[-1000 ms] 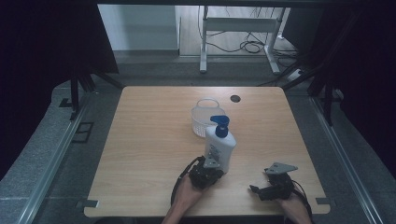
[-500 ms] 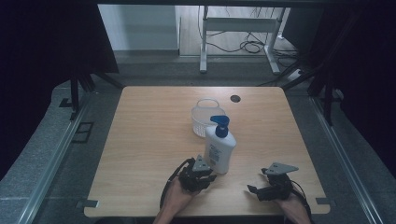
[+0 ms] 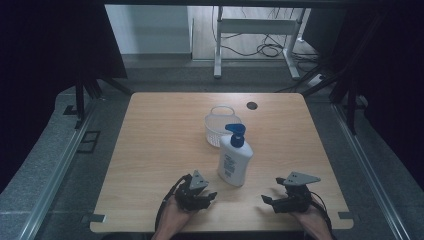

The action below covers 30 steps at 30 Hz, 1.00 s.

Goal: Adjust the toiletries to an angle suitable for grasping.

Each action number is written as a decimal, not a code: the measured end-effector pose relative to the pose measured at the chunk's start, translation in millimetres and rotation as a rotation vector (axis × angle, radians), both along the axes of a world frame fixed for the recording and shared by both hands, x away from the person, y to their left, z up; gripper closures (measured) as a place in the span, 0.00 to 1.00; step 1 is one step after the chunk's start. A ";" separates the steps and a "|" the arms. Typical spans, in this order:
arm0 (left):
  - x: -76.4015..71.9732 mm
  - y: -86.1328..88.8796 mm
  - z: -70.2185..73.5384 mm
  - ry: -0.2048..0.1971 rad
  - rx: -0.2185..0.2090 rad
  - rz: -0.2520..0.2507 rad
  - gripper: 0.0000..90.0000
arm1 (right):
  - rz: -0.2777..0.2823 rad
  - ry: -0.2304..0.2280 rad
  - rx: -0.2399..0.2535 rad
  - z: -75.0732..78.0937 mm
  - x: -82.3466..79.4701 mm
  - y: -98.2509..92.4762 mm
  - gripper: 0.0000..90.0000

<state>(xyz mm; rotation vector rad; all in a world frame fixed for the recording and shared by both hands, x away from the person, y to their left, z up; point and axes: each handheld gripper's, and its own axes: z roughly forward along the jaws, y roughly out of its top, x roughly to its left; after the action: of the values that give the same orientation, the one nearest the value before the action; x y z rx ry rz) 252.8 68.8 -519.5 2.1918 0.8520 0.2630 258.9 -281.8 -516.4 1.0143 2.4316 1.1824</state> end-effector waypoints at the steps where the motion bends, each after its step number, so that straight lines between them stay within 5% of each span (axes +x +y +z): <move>1: -0.6 2.9 -1.2 0.000 -0.005 0.014 0.48 | 0.007 -0.003 0.001 1.4 0.4 1.9 0.12; 13: -4.9 19.2 -13.4 -0.004 0.006 0.092 0.36 | 0.040 -0.026 0.035 16.5 6.0 4.3 0.08; 17: -4.6 16.7 -19.0 -0.009 0.054 0.086 0.33 | 0.040 -0.016 0.053 19.5 10.4 6.7 0.02; 30: -5.2 16.9 -22.6 -0.022 0.046 0.077 0.28 | 0.056 -0.068 0.050 39.0 19.9 21.0 0.00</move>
<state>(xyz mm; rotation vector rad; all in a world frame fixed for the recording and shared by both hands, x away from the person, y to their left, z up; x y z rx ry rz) 247.6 85.6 -542.1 2.1969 0.9274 0.3465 278.8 -260.8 -477.4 0.9099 2.4033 1.2799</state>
